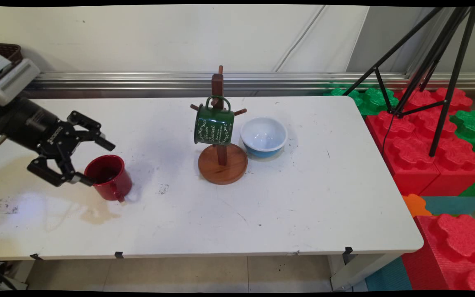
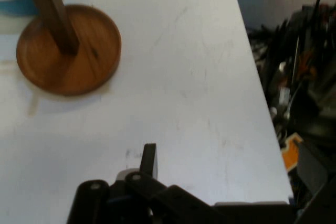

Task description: Pick up the green mug from the rack

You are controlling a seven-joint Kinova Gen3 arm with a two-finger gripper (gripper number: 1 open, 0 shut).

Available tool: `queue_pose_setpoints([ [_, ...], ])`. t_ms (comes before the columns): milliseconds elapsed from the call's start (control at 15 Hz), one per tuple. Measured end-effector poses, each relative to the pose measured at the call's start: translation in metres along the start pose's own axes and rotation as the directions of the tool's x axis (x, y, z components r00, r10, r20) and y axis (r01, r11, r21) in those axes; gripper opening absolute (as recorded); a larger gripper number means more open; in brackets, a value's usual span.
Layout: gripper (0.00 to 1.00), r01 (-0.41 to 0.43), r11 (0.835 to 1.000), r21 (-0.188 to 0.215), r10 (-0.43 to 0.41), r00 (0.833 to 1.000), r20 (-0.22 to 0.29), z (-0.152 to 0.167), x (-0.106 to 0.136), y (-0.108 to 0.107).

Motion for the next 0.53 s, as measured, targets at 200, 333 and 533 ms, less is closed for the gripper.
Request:
queue_pose_setpoints([
  [200, 1.00, 0.038, 0.999, -0.002, -0.038, 0.998, -0.055, 0.002, 0.011, -0.005],
  [333, 1.00, 0.065, 0.998, -0.003, -0.065, 0.994, -0.093, 0.005, 0.018, -0.009],
  [533, 1.00, 0.104, 0.995, -0.007, -0.104, 0.983, -0.150, 0.009, 0.027, -0.016],
])
